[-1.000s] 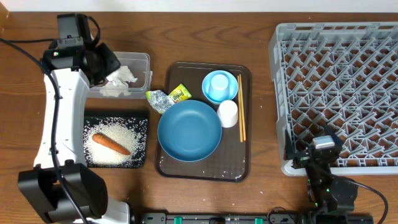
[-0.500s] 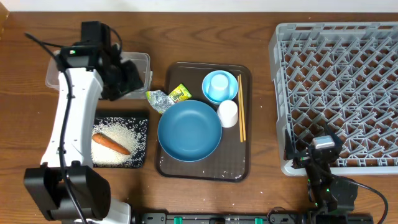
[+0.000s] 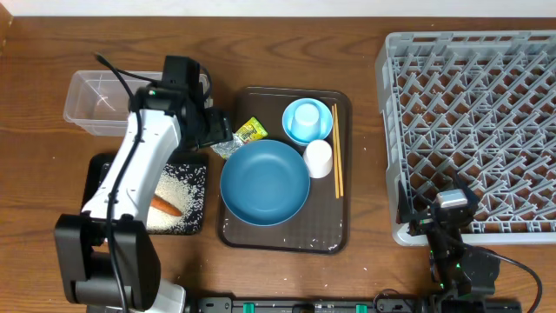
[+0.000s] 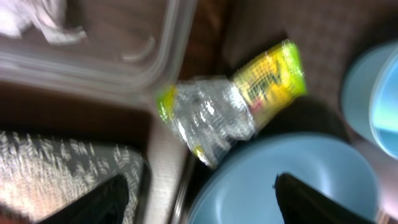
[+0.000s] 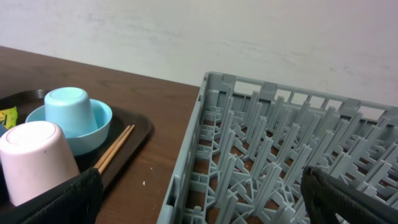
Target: Sort waste into correct bins and load items into the dishwasher rack
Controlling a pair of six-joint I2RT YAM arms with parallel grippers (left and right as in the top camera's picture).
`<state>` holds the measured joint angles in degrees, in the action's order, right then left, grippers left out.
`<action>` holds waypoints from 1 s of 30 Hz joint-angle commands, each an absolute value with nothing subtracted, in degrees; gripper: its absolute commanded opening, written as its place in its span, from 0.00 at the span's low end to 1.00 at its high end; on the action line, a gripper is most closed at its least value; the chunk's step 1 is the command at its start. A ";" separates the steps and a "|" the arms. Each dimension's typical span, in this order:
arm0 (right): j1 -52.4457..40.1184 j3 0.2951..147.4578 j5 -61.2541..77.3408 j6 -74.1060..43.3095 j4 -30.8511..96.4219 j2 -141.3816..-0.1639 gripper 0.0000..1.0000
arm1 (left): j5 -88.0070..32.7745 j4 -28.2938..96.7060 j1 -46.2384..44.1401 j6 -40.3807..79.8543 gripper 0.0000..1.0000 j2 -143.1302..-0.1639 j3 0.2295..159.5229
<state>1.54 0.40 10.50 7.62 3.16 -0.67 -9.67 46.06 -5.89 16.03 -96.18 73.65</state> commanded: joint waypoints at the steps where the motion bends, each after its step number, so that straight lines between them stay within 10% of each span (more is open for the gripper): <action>1: 2.24 0.34 10.37 7.99 3.42 -0.32 0.99 | -4.38 41.76 -5.87 15.27 0.78 -96.25 70.11; 30: 2.24 0.34 10.37 7.99 3.42 -0.32 0.99 | -4.23 18.44 -8.25 15.27 0.69 -97.67 56.10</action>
<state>1.54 0.40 10.50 7.62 3.18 -0.67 -5.15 18.90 -7.31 16.03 -96.36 56.73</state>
